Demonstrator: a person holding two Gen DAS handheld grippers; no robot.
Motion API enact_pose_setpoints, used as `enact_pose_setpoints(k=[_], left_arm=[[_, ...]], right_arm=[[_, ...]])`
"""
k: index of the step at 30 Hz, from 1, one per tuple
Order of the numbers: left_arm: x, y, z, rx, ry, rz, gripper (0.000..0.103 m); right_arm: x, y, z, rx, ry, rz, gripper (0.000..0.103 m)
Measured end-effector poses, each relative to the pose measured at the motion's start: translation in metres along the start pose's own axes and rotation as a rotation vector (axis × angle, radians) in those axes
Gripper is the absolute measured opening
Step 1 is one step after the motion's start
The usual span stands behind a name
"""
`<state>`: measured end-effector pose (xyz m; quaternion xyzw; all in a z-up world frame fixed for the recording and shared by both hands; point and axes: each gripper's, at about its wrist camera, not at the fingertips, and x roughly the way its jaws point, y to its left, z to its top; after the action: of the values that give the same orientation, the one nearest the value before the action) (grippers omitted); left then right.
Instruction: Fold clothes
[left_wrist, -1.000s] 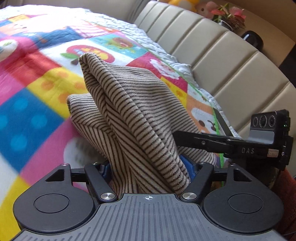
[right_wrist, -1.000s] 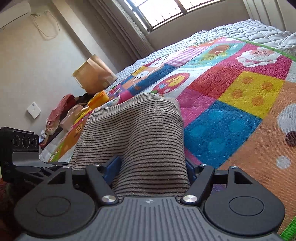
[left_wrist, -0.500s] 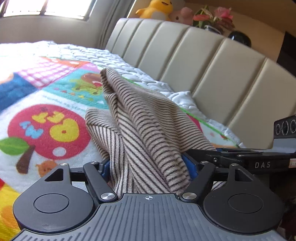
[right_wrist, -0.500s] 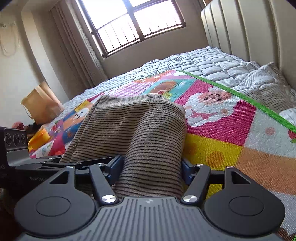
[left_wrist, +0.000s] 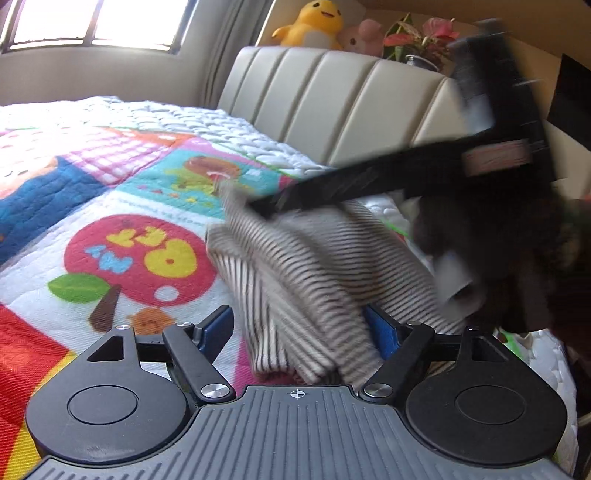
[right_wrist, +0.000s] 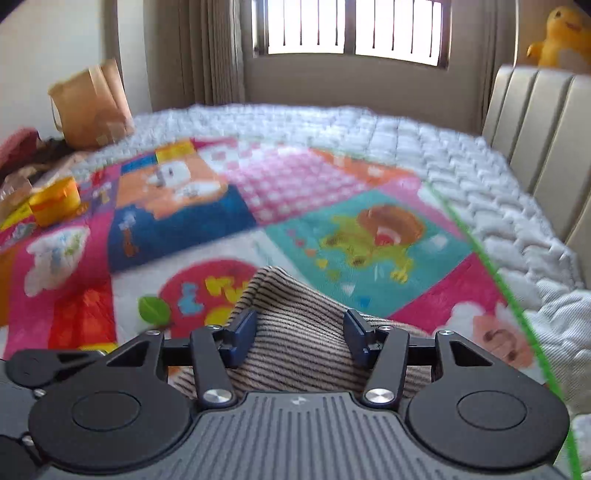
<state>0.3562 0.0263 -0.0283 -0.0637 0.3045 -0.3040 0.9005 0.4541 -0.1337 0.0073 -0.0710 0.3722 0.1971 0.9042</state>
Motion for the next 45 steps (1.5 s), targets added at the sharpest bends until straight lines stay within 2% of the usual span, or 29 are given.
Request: enact_pose_setpoints(k=[3, 7, 9, 11, 14, 16, 17, 18, 19, 21, 24, 27, 30, 33, 35, 37, 40, 43, 45], left_arm=[[0.001, 0.009, -0.001, -0.024, 0.009, -0.02, 0.085], [0.001, 0.008, -0.001, -0.012, 0.012, -0.033, 0.088], [-0.002, 0.008, 0.0, -0.016, 0.001, -0.04, 0.088], [-0.01, 0.012, 0.003, -0.046, -0.023, -0.062, 0.086], [-0.029, 0.02, 0.01, -0.104, -0.101, -0.129, 0.086], [-0.035, 0.022, 0.011, -0.126, -0.129, -0.171, 0.08], [-0.034, 0.021, 0.011, -0.123, -0.13, -0.171, 0.077], [-0.031, 0.02, 0.01, -0.117, -0.122, -0.162, 0.067], [-0.029, 0.02, 0.009, -0.112, -0.112, -0.149, 0.062], [-0.021, 0.021, 0.007, -0.1, -0.082, -0.096, 0.06], [-0.014, 0.023, 0.005, -0.083, -0.056, -0.059, 0.063], [-0.012, 0.022, 0.003, -0.069, -0.048, -0.052, 0.063], [-0.011, 0.021, 0.002, -0.056, -0.044, -0.05, 0.063], [-0.011, 0.021, 0.001, -0.053, -0.043, -0.048, 0.064], [-0.012, 0.021, 0.0, -0.053, -0.044, -0.044, 0.064], [-0.012, 0.023, 0.0, -0.062, -0.044, -0.037, 0.064], [-0.011, 0.026, 0.0, -0.075, -0.042, -0.035, 0.067], [-0.01, 0.022, 0.0, -0.047, -0.038, -0.032, 0.07], [-0.01, 0.021, 0.0, -0.04, -0.038, -0.028, 0.07]], right_arm=[[0.005, 0.003, -0.002, 0.001, -0.005, -0.005, 0.055], [-0.042, -0.005, -0.013, 0.027, -0.083, 0.011, 0.056], [-0.072, -0.014, -0.032, 0.075, -0.119, 0.012, 0.069], [-0.093, -0.02, -0.059, 0.106, -0.124, 0.01, 0.076], [-0.105, -0.03, -0.105, 0.185, -0.075, 0.011, 0.079], [-0.1, -0.037, -0.128, 0.286, -0.063, 0.017, 0.079], [-0.098, -0.039, -0.134, 0.341, -0.076, 0.039, 0.072], [-0.097, -0.04, -0.136, 0.377, -0.093, 0.061, 0.063], [-0.097, -0.037, -0.132, 0.386, -0.113, 0.064, 0.063], [-0.095, -0.032, -0.122, 0.346, -0.124, 0.066, 0.062], [-0.093, -0.029, -0.109, 0.272, -0.096, 0.029, 0.062], [-0.111, -0.026, -0.09, 0.199, -0.175, -0.047, 0.062], [-0.109, -0.019, -0.058, 0.146, -0.222, -0.022, 0.062], [-0.076, -0.009, -0.025, 0.111, -0.189, 0.004, 0.06], [-0.036, -0.007, -0.016, 0.105, -0.098, -0.034, 0.06], [-0.01, -0.002, -0.019, 0.057, -0.067, -0.07, 0.061], [-0.01, 0.007, -0.011, 0.042, -0.066, -0.095, 0.062], [-0.025, 0.02, 0.006, 0.008, -0.122, -0.07, 0.062], [-0.021, 0.027, 0.018, -0.02, -0.136, -0.087, 0.062]])
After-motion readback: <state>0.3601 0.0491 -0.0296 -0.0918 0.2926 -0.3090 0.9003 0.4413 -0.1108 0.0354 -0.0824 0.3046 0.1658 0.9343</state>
